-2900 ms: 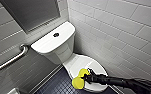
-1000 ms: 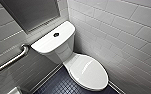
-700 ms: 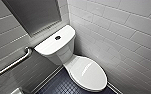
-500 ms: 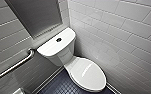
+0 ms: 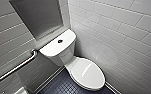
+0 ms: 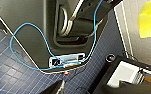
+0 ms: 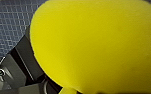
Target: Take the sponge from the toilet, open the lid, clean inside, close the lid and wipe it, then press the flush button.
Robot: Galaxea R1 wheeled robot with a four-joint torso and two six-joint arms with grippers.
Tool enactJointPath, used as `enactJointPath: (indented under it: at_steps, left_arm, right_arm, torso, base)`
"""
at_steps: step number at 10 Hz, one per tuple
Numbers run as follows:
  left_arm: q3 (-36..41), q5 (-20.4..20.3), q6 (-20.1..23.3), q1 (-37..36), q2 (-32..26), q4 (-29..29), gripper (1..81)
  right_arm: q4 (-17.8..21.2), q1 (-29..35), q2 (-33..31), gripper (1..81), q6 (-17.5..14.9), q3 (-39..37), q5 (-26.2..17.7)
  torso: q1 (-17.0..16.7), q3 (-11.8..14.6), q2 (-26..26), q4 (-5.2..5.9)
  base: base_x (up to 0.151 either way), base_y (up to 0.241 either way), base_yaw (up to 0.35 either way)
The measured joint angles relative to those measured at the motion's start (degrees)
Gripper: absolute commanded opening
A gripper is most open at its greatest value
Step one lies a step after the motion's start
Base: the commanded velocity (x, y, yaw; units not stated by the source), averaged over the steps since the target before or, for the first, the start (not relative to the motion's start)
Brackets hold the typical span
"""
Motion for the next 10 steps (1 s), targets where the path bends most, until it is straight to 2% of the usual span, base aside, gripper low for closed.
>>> enactJointPath:
  at_steps: [3, 5, 7, 10]
  left_arm:
    - [-0.9, -0.1, 0.1, -0.1, 0.7, 0.0, 81.1]
    - [-4.3, -0.1, 0.1, -0.1, 2.2, 0.0, 81.1]
    - [-6.3, 0.0, 0.1, -0.2, 3.5, 0.0, 81.1]
    - [-7.6, -0.1, 0.0, -0.7, 4.6, 0.0, 81.1]
  right_arm:
    - [-2.3, -1.9, 8.5, 1.0, 0.0, -12.1, 5.2]
    - [-4.6, -3.0, 14.5, 1.0, -0.1, -19.7, 7.1]
    - [-8.1, -3.2, 18.6, 1.0, -0.1, -27.6, 7.6]
    - [-13.0, -4.4, 26.2, 1.0, 0.1, -36.5, 6.0]
  torso:
    - [-4.1, 0.1, 6.3, 0.00]
    - [-6.8, 0.1, 10.5, 0.00]
    - [-9.6, 0.1, 14.7, 0.00]
    - [-10.6, 0.1, 16.2, 0.00]
  base:
    - [0.000, 0.000, 0.000]
    - [0.000, 0.000, 0.000]
    - [0.000, 0.000, 0.000]
    - [0.000, 0.000, 0.000]
